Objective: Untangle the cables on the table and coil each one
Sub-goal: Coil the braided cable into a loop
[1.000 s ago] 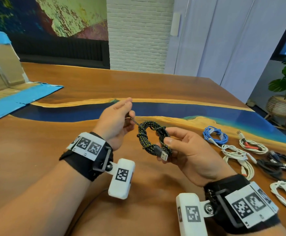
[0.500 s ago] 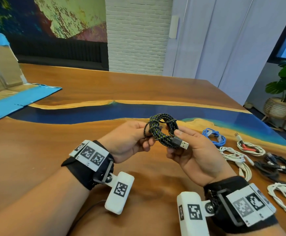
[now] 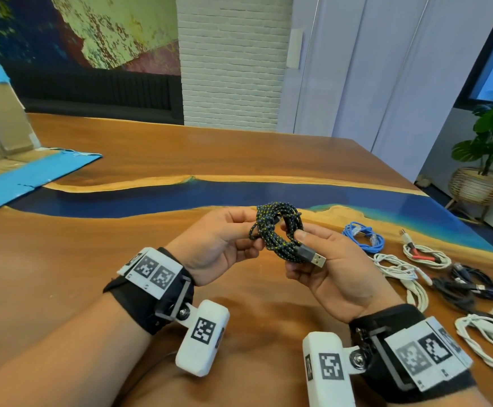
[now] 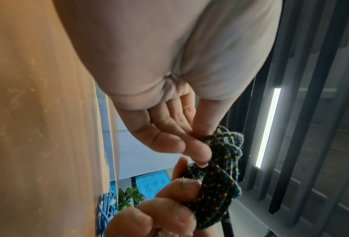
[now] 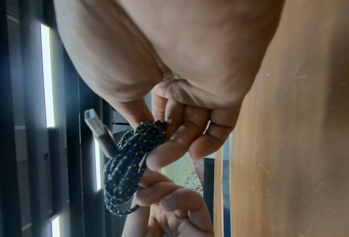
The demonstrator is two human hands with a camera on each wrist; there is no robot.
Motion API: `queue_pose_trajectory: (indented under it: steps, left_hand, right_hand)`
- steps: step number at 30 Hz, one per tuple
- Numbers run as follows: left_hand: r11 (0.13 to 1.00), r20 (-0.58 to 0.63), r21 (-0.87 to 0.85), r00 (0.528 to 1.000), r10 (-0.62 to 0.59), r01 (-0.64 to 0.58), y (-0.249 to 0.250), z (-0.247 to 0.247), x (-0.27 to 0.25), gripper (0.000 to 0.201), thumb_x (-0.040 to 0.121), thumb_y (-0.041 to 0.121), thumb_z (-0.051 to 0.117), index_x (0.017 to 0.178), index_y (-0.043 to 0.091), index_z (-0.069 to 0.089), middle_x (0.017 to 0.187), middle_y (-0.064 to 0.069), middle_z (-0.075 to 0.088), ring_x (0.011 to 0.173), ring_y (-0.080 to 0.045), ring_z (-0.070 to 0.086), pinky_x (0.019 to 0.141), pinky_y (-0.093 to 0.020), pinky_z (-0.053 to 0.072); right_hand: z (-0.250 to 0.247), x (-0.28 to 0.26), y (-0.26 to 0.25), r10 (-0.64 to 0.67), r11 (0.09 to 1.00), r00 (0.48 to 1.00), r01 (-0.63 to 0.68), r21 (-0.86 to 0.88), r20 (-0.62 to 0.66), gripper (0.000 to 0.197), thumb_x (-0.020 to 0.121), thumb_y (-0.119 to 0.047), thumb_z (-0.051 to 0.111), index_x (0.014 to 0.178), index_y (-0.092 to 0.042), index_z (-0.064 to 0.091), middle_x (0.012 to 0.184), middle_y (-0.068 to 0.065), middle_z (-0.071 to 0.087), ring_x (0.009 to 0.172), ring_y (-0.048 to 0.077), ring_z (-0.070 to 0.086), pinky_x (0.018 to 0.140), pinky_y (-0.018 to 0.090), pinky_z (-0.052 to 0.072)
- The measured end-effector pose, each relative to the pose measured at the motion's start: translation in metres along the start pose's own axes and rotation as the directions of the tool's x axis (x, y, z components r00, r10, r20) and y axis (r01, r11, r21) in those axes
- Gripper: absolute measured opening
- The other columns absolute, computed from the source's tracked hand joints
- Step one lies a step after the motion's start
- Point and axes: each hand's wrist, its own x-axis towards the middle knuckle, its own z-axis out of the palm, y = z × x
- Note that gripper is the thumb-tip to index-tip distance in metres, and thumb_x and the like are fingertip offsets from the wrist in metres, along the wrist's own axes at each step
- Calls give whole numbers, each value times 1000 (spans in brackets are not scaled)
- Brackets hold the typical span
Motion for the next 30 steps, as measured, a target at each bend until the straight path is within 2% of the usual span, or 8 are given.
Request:
queue_pose_trajectory:
  steps: [7, 15, 18, 22, 24, 27, 28, 30]
  left_hand:
    - [999, 1, 34, 1000, -18, 18, 0, -5, 1, 15, 82, 5, 73, 74, 17, 77, 79, -11, 67, 59, -13, 62, 61, -22, 55]
    - [999, 27, 15, 999, -35, 35, -5, -3, 2, 22, 85, 1, 66, 105, 4, 75, 84, -9, 70, 61, -13, 60, 62, -23, 55]
    - [995, 76, 50, 993, -85, 81, -4, -2, 0, 16, 88, 3, 67, 102, 3, 75, 88, -14, 68, 65, -16, 57, 60, -23, 53]
    - [998, -34, 47, 998, -46, 48, -4, 1, 3, 18, 90, -3, 65, 97, 12, 73, 88, -12, 68, 67, -18, 59, 64, -25, 54]
    - [999, -79, 24, 996, -30, 32, -5, 3, 5, 19, 89, 0, 71, 99, 15, 66, 90, -12, 68, 72, -20, 61, 68, -28, 54]
    - [1000, -95, 6, 995, -16, 16, -6, 8, 4, 38, 76, 9, 76, 112, 10, 61, 88, -9, 73, 72, -18, 67, 74, -31, 54]
    - [1000, -92, -4, 996, -16, 16, -5, 10, 3, 40, 79, 8, 74, 116, 9, 60, 87, -8, 74, 72, -18, 68, 75, -32, 54]
    - [998, -82, -64, 996, -28, 23, -2, 12, 2, 29, 92, 9, 62, 120, 8, 58, 87, -10, 74, 73, -20, 69, 79, -35, 54]
  right_hand:
    - [4, 1, 2, -17, 1000, 1000, 17, -6, -23, 20, 97, -8, 56, 110, -5, 70, 80, 12, 71, 52, 20, 61, 55, 29, 54]
    - [1, 0, 3, 1, 999, 1000, 0, -40, 17, 20, 98, -8, 56, 112, -3, 69, 78, 11, 71, 54, 21, 60, 55, 29, 53]
    - [2, 2, 6, 16, 1000, 1000, -16, -22, 13, 19, 96, -8, 58, 110, -3, 70, 81, 14, 70, 55, 23, 56, 52, 29, 51]
    - [2, 4, 8, -2, 999, 1000, 3, -49, 21, 15, 97, -8, 57, 105, -6, 70, 77, 13, 69, 49, 21, 56, 54, 30, 51]
    - [2, 4, 7, -36, 995, 999, 38, -91, 27, 16, 97, -7, 58, 108, -4, 70, 82, 15, 70, 53, 21, 60, 52, 29, 52]
    - [3, 5, 7, -95, 985, 995, 98, -139, 33, 25, 98, -2, 59, 120, -6, 69, 96, 17, 75, 61, 24, 64, 51, 30, 53]
    - [3, 5, 8, -121, 979, 992, 125, -160, 35, 29, 97, 0, 60, 124, -9, 69, 99, 18, 76, 63, 29, 64, 51, 32, 54]
    - [4, 5, 8, -181, 961, 983, 180, -210, 13, 37, 97, 5, 59, 127, -14, 69, 103, 16, 77, 66, 34, 66, 52, 35, 56]
